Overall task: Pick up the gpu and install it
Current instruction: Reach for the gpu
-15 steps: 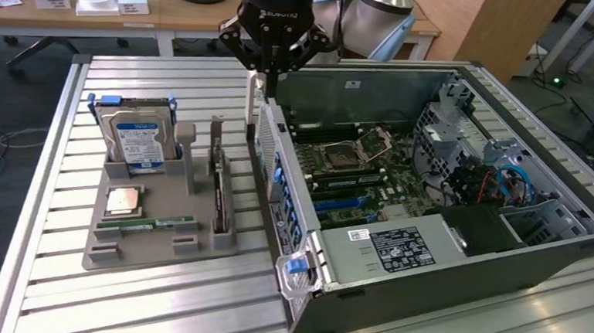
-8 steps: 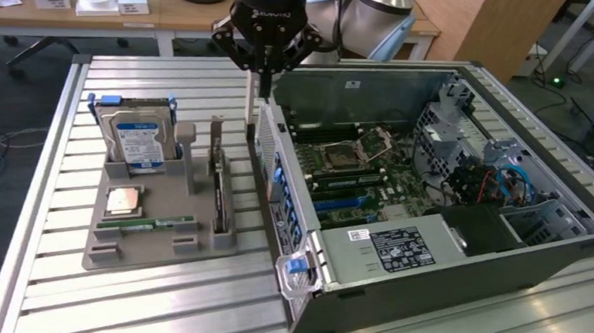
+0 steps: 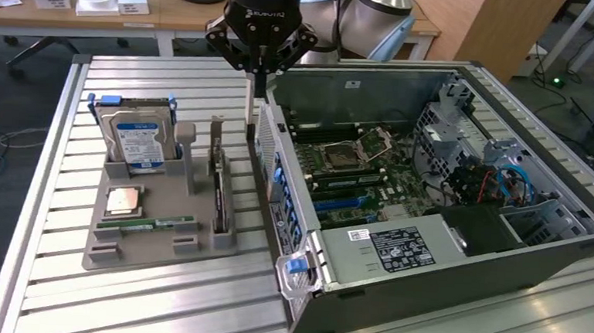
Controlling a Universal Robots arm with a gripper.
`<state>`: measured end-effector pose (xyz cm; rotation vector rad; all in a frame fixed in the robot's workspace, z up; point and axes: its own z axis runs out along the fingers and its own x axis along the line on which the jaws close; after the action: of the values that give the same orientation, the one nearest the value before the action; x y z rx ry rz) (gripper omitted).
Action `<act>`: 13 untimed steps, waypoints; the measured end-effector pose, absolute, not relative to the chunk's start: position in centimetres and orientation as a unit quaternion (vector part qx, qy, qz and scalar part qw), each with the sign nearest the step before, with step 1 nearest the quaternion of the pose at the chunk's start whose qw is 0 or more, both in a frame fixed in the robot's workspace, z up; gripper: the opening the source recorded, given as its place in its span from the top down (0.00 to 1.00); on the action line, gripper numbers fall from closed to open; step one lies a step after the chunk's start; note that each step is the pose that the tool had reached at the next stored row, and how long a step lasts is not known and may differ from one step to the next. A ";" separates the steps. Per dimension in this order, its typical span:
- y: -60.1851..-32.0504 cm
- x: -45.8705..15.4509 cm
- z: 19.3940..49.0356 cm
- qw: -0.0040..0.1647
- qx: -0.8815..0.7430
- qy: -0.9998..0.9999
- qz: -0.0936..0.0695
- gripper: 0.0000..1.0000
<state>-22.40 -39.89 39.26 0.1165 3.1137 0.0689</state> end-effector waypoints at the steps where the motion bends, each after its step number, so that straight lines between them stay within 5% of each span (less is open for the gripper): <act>1: -39.9 -22.4 39.3 0.012 0.037 0.999 0.022 0.89; 13: -39.9 -22.8 39.3 0.013 0.037 0.999 0.022 0.89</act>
<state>-22.78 -39.88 39.26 0.1167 3.1136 0.0689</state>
